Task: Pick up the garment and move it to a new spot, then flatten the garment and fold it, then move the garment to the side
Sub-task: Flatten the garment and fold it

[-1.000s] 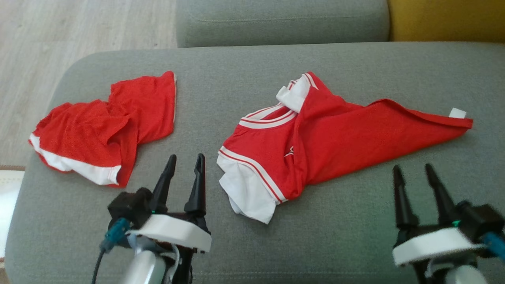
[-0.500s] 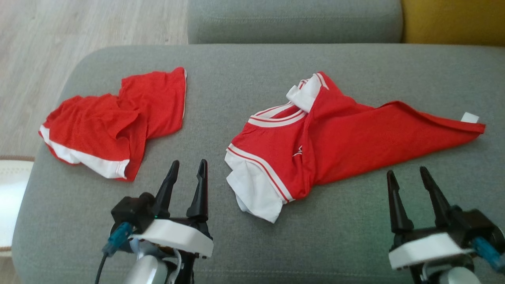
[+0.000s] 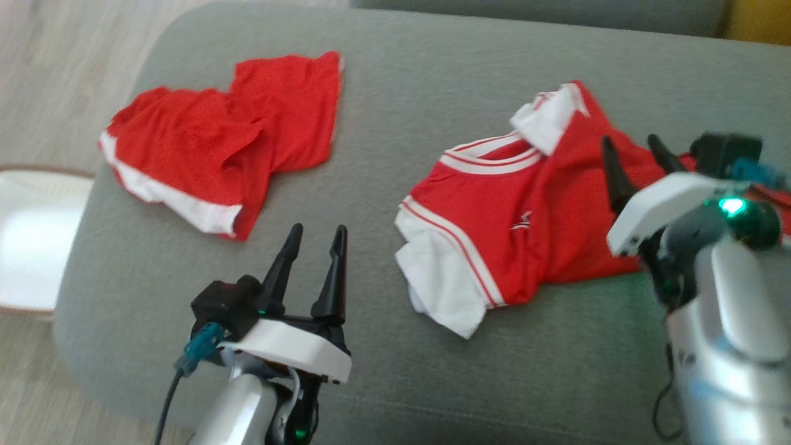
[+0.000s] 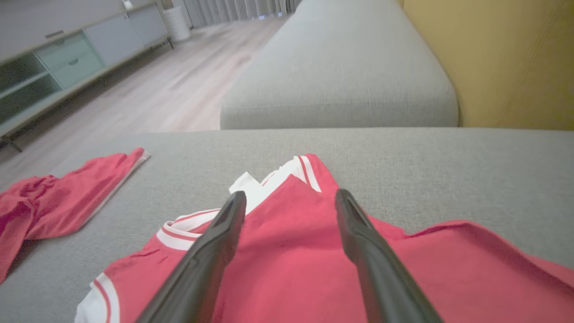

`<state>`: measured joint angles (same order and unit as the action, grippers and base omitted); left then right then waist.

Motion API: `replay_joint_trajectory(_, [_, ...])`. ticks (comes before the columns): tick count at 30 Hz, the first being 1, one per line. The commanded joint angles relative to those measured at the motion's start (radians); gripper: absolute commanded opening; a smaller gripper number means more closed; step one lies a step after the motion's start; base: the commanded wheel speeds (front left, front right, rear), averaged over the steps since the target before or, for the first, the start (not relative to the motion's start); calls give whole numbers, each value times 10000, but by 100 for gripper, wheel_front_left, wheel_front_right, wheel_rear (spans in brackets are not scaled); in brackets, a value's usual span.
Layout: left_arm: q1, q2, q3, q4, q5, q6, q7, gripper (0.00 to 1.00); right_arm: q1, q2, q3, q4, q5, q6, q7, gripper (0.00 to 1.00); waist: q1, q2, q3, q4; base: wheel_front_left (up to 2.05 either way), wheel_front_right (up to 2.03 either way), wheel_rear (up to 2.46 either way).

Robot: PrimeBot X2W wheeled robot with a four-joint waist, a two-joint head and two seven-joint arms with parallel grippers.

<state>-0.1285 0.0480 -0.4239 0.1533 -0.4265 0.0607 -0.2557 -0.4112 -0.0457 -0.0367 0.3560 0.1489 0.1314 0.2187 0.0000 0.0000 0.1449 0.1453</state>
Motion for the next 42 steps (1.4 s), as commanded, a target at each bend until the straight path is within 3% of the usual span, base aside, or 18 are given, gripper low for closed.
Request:
replay_joint_trajectory(1, [-463, 22, 196, -277, -112, -31, -61, 100, -824, -45, -110, 324, -187, -7, 323, 100, 0, 0, 318, 474, 0, 0, 0])
replay_joint_trajectory(10, [-612, 22, -100, -201, -401, -2, -61, 100, -3303, -45, -1801, 3630, -1353, -7, 722, 100, 0, 0, 565, 1336, 0, 0, 0])
replay_joint_trajectory(12, [-630, 22, -165, -207, -464, 22, -61, 100, -3795, -45, -2280, 4462, -2047, -7, 903, 100, 0, 0, 608, 1485, 0, 0, 0])
replay_joint_trajectory(19, [-731, 22, -281, -250, -560, 58, -61, 100, -4544, -45, -3358, 5488, -3908, -7, 1187, 100, 0, 0, 739, 1692, 0, 0, 0])
replay_joint_trajectory(20, [-744, 22, -290, -252, -565, 62, -61, 100, -4621, -45, -3476, 5577, -4075, -7, 1184, 96, 0, 0, 754, 1703, 0, 0, 0])
replay_joint_trajectory(21, [-753, 22, -297, -252, -566, 67, -61, 100, -4688, -45, -3627, 5635, -4228, -7, 1157, 17, 0, 0, 763, 1705, 0, 0, 0])
replay_joint_trajectory(22, [-757, 22, -299, -247, -564, 69, -61, 100, -4754, -45, -3764, 5706, -4345, -7, 1123, 0, 0, 0, 763, 1700, 0, 0, 0])
replay_joint_trajectory(31, [-766, 22, -75, -184, -416, 51, -61, 100, -5181, -45, -4287, 6731, -4334, -7, 550, 0, 0, 0, 649, 1178, 0, 0, 0])
replay_joint_trajectory(42, [-595, 22, 306, -203, -210, 83, -61, 100, -5427, -45, -3801, 7284, -2623, -7, -1845, 0, 0, 0, 84, -62, 0, 0, 0])
